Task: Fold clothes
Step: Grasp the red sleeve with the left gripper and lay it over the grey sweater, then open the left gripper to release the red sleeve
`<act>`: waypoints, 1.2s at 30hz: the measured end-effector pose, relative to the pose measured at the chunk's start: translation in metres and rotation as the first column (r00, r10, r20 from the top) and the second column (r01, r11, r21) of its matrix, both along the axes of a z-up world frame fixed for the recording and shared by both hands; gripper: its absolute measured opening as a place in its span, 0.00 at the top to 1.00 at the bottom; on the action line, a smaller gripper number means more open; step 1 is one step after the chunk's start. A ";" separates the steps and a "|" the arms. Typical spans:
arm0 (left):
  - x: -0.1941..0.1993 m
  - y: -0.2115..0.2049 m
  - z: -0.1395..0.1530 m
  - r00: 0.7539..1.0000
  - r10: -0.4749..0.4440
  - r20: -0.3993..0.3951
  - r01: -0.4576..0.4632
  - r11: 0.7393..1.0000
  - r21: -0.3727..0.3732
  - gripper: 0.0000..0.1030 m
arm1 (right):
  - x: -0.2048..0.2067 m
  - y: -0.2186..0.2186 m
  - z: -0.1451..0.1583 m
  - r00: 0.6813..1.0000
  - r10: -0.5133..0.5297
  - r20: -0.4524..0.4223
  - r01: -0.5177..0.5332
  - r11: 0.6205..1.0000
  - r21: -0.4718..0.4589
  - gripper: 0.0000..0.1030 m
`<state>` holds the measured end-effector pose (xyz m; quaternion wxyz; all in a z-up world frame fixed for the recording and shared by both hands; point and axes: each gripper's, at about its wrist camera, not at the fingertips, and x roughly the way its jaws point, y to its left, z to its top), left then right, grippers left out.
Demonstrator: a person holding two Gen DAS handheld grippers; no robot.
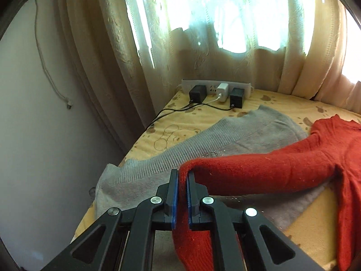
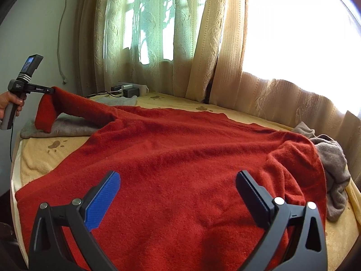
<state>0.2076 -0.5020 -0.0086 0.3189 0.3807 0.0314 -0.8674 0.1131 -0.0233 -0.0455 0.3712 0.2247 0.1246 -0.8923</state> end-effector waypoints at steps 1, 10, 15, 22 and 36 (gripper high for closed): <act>-0.004 -0.005 -0.008 1.000 0.010 0.019 -0.010 1.000 -0.002 0.93 | -0.001 0.000 -0.001 1.000 -0.001 0.003 0.001 1.000 0.005 0.00; -0.005 -0.033 -0.049 0.992 0.034 0.121 -0.047 0.993 0.111 0.77 | -0.006 -0.006 -0.007 0.999 -0.011 0.032 0.009 0.999 0.049 0.00; 0.023 -0.056 -0.044 0.988 0.144 0.059 -0.151 0.977 0.151 0.19 | -0.009 -0.007 -0.008 0.999 -0.013 0.044 0.011 0.999 0.051 0.00; 0.058 -0.015 -0.021 0.995 0.012 -0.104 0.009 0.980 0.198 0.19 | -0.015 0.003 -0.005 0.997 -0.002 0.083 0.003 1.000 -0.012 0.00; 0.088 0.065 -0.003 0.959 -0.209 -0.194 0.250 0.943 0.218 0.19 | -0.038 0.106 -0.002 0.954 -0.283 0.094 0.281 0.959 0.036 0.00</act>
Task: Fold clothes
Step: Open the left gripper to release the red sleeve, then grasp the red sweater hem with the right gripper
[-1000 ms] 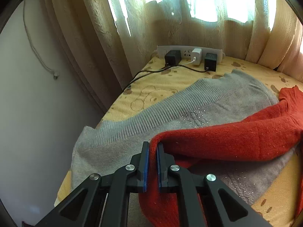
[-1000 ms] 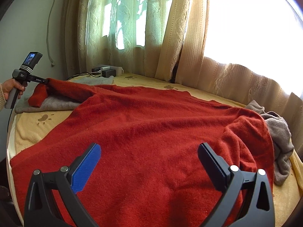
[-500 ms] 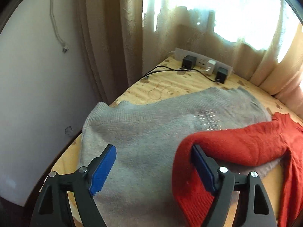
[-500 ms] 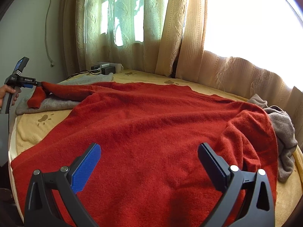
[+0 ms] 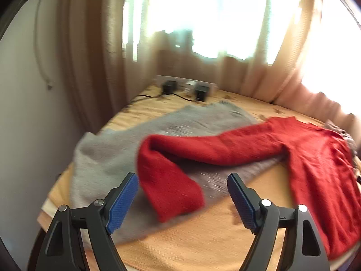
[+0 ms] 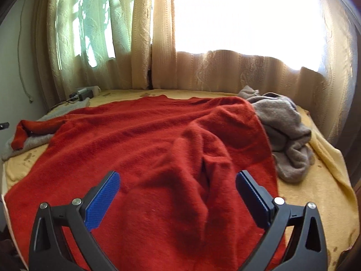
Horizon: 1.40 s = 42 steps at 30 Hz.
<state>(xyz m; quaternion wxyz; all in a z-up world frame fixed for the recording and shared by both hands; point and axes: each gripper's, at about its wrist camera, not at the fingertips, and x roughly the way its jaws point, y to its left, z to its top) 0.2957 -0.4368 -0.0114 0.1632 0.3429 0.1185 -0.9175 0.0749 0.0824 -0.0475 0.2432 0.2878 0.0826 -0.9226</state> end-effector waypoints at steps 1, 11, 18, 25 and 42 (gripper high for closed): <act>-0.002 0.013 -0.005 0.998 -0.058 0.010 0.058 0.998 0.022 0.19 | -0.005 0.008 -0.002 1.000 -0.025 0.016 0.025 0.999 0.030 0.00; -0.012 0.153 -0.050 0.860 -0.482 0.169 0.487 0.873 0.013 0.19 | -0.042 0.055 -0.026 0.972 -0.174 -0.157 0.228 0.854 0.468 0.00; 0.004 0.176 -0.073 0.794 -0.565 0.226 0.568 0.821 0.059 0.19 | 0.030 0.076 0.026 0.986 -0.060 -0.155 0.094 0.971 0.220 0.00; 0.008 0.174 -0.067 0.772 -0.632 0.061 0.607 0.763 0.222 0.19 | 0.113 0.096 0.025 0.975 0.188 0.122 -0.166 0.971 -0.174 0.01; -0.011 0.173 -0.082 0.794 -0.607 0.030 0.565 0.756 0.330 0.19 | 0.183 0.068 -0.030 0.977 0.119 0.179 -0.120 0.993 -0.008 0.57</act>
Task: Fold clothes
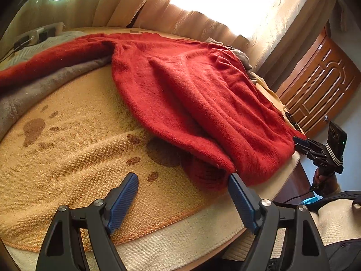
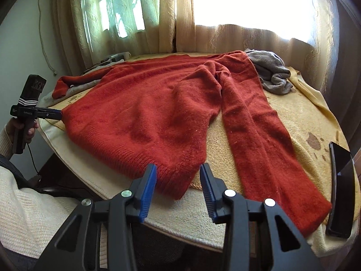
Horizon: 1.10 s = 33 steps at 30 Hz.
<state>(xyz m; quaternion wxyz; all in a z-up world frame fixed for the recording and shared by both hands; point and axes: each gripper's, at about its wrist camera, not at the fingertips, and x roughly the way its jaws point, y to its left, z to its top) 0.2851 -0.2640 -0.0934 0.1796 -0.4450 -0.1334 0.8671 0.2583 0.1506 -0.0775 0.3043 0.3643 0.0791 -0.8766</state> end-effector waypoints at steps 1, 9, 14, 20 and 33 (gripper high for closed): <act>0.000 0.000 0.000 1.000 0.001 0.000 -0.001 1.000 0.003 0.19 | -0.001 -0.005 -0.003 1.000 0.007 0.006 -0.007 1.000 0.016 0.57; -0.005 0.005 0.002 1.000 -0.022 0.015 0.021 0.999 0.031 0.19 | 0.001 -0.017 0.002 0.997 -0.008 -0.079 0.017 0.992 0.125 0.87; -0.010 0.019 0.004 0.998 -0.059 0.014 0.058 0.998 0.026 0.19 | -0.016 0.016 0.001 0.990 -0.136 -0.036 0.138 0.989 0.062 0.87; -0.022 0.029 0.000 0.998 -0.062 0.023 0.062 0.998 0.029 0.19 | -0.029 0.022 -0.007 0.985 -0.174 -0.014 0.174 0.984 0.047 0.87; -0.039 0.047 -0.003 1.000 -0.016 0.024 0.012 0.987 0.158 0.37 | -0.038 0.028 -0.010 0.983 -0.182 0.013 0.182 0.983 -0.009 0.87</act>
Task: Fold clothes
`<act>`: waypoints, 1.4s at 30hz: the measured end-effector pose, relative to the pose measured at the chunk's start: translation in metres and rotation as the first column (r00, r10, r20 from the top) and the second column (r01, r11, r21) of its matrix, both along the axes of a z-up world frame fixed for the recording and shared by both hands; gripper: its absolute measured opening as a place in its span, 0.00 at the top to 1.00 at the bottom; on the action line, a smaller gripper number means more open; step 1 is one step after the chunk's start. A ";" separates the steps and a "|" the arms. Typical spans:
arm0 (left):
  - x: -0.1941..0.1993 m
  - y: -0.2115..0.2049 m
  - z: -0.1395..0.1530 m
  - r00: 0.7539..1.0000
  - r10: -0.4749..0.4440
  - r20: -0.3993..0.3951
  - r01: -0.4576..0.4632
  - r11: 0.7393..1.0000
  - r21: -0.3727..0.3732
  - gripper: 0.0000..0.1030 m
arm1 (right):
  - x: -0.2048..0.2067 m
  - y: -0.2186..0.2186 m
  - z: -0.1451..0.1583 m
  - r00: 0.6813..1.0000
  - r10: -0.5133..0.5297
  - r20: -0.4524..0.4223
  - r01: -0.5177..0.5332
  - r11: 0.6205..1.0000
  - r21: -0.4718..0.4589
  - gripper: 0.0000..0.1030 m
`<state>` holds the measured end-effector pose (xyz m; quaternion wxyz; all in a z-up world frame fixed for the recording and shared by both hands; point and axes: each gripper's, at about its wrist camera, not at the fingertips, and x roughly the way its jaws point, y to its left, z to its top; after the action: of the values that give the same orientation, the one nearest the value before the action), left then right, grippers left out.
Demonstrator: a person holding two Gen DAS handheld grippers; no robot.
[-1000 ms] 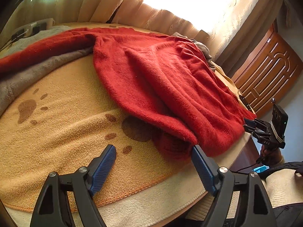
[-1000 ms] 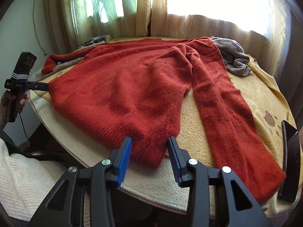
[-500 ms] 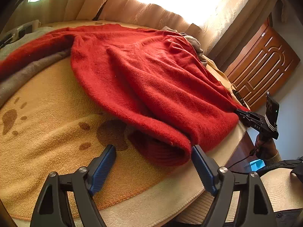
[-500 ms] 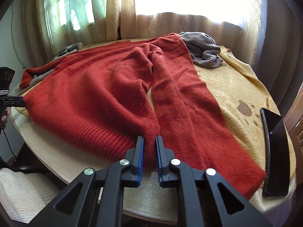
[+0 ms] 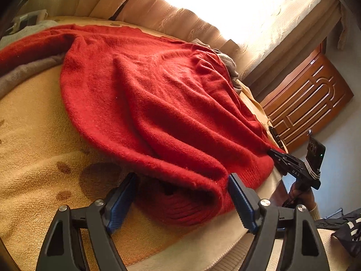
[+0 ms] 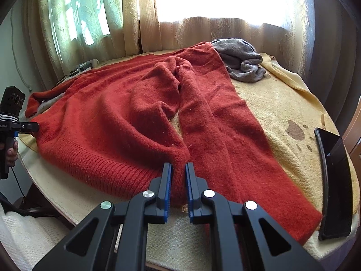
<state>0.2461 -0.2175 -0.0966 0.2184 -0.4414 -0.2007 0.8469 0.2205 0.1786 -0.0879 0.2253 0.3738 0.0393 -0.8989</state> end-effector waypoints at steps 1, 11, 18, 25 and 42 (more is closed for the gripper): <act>0.000 0.002 0.001 1.000 0.004 0.000 -0.004 1.000 -0.007 0.55 | -0.001 0.000 0.000 1.000 -0.001 0.001 0.001 1.000 -0.004 0.87; 0.018 -0.010 0.021 0.994 0.092 -0.053 -0.089 0.995 0.049 0.74 | -0.003 0.008 0.003 0.999 -0.006 0.031 0.010 0.994 -0.108 0.87; 0.063 -0.029 0.094 0.953 0.159 -0.259 -0.146 0.987 0.066 0.80 | 0.009 0.011 0.037 0.997 0.070 0.012 -0.064 0.954 -0.292 0.87; 0.073 -0.049 0.091 0.949 0.223 -0.225 -0.217 0.975 0.052 0.80 | 0.014 0.004 0.032 1.000 0.009 -0.026 -0.013 0.988 -0.152 0.86; 0.063 -0.066 -0.005 0.957 0.277 0.090 -0.289 0.943 0.163 0.80 | 0.033 -0.035 0.025 0.984 0.154 -0.086 -0.159 0.986 -0.048 0.03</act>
<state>0.3092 -0.2833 -0.1015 0.1256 -0.4146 -0.3424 0.8337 0.2535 0.1440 -0.0629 0.3036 0.3259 0.0530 -0.8938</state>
